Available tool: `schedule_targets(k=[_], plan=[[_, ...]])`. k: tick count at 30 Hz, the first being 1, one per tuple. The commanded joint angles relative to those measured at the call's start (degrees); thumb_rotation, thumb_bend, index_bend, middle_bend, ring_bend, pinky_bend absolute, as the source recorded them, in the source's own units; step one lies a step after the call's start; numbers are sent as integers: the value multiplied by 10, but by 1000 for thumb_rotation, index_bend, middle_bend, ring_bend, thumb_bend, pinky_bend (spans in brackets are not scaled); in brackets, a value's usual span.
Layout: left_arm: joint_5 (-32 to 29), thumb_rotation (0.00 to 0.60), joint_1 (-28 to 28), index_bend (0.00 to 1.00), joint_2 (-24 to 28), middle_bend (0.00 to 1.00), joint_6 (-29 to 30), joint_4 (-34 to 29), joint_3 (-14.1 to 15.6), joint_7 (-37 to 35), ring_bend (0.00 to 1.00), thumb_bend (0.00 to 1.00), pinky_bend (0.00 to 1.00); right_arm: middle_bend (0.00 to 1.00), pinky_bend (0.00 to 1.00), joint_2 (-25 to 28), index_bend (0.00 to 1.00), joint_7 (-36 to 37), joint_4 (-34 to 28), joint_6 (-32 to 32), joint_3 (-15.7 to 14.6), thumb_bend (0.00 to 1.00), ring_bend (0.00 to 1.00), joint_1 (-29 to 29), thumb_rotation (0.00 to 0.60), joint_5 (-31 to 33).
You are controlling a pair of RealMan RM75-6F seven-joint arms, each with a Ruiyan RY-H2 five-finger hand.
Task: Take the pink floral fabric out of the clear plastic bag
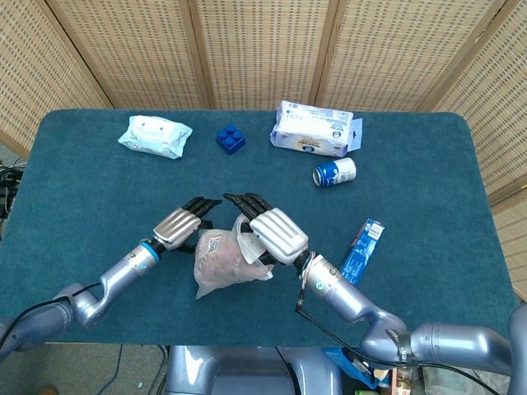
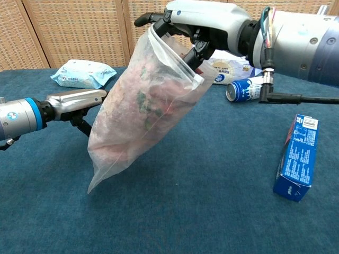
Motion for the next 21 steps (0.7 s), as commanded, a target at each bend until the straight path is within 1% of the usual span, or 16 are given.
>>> schedule_targets(k=[1, 8, 12, 14, 15, 16, 17, 21], plan=[[-6, 600, 10, 712, 20, 0, 8, -3, 1, 3, 0, 582, 0, 0, 0, 7, 811, 6, 4, 7, -4, 694, 0, -8, 600, -4], [-25, 600, 40, 715, 83, 0, 28, -5, 0, 3, 0, 582, 0, 0, 0, 30, 811, 44, 30, 25, -17, 692, 0, -41, 600, -12], [-43, 600, 65, 717, 118, 0, 36, 8, 0, -5, 0, 582, 0, 0, 0, 43, 811, 68, 58, 32, -27, 693, 0, -60, 600, -20], [-53, 600, 81, 717, 133, 0, 37, 26, 2, -12, 0, 582, 0, 0, 0, 50, 811, 82, 78, 35, -34, 694, 0, -71, 600, -27], [-61, 600, 91, 717, 141, 0, 35, 40, 3, -19, 0, 582, 0, 0, 0, 54, 811, 89, 92, 37, -37, 694, 0, -76, 600, -30], [-92, 600, 115, 717, 159, 0, 25, 81, 0, -23, 0, 582, 0, 0, 0, 64, 811, 92, 120, 41, -39, 693, 0, -88, 600, -20], [-104, 600, 130, 717, 167, 0, 19, 113, 0, -38, 0, 582, 0, 0, 0, 71, 811, 102, 142, 41, -42, 693, 0, -94, 600, -22], [-119, 600, 157, 717, 168, 0, 0, 192, -3, -87, 0, 582, 0, 0, 0, 82, 811, 124, 194, 37, -48, 693, 0, -107, 600, -27]])
